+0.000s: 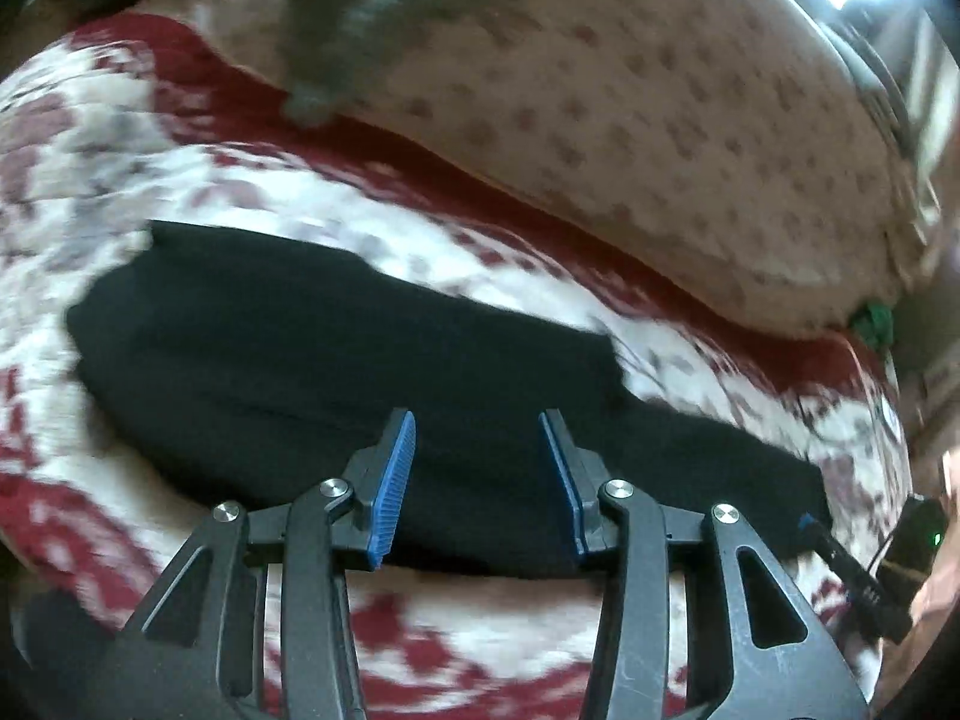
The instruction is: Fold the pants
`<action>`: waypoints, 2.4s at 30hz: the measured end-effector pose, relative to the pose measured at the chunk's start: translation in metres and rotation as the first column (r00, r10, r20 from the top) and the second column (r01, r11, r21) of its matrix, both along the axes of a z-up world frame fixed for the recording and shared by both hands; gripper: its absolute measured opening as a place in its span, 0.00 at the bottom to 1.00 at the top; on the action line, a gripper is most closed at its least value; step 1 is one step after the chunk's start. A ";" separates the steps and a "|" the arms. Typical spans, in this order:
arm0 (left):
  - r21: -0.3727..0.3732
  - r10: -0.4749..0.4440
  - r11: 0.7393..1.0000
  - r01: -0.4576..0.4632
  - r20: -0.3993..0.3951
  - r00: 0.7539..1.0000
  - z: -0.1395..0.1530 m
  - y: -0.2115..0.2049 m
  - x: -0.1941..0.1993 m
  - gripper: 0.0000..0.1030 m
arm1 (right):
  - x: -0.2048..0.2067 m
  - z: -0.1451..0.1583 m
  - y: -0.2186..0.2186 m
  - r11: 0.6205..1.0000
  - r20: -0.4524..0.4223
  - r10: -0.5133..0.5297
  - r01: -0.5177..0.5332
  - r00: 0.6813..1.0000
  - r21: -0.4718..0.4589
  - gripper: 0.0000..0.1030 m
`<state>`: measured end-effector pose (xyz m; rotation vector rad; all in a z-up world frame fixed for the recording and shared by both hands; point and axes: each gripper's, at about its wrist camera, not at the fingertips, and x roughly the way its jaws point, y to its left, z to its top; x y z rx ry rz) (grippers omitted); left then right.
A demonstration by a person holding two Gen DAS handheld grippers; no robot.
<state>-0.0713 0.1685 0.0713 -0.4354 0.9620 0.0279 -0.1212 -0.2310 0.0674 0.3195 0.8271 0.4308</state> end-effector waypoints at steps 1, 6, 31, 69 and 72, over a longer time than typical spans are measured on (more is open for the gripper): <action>-0.002 -0.020 1.000 0.020 -0.003 1.000 -0.001 -0.011 0.001 0.40 | -0.004 -0.001 -0.005 1.000 -0.005 -0.011 0.011 1.000 -0.008 0.39; 0.002 -0.123 0.992 0.123 -0.014 0.992 -0.009 -0.064 0.015 0.40 | -0.011 -0.008 -0.021 1.000 -0.028 -0.019 0.019 0.999 0.024 0.43; 0.118 -0.226 0.966 0.229 -0.037 0.973 -0.025 -0.131 0.070 0.40 | -0.033 0.001 -0.089 0.965 -0.051 -0.252 0.255 0.966 0.062 0.46; 0.156 -0.085 0.984 0.083 0.003 0.996 -0.007 -0.051 0.056 0.42 | 0.043 0.023 0.059 0.963 0.058 0.173 -0.181 0.983 0.200 0.48; 0.148 -0.072 0.986 0.072 -0.009 0.997 -0.012 -0.043 0.048 0.42 | 0.072 0.022 0.097 0.943 0.043 0.254 -0.257 0.966 0.211 0.48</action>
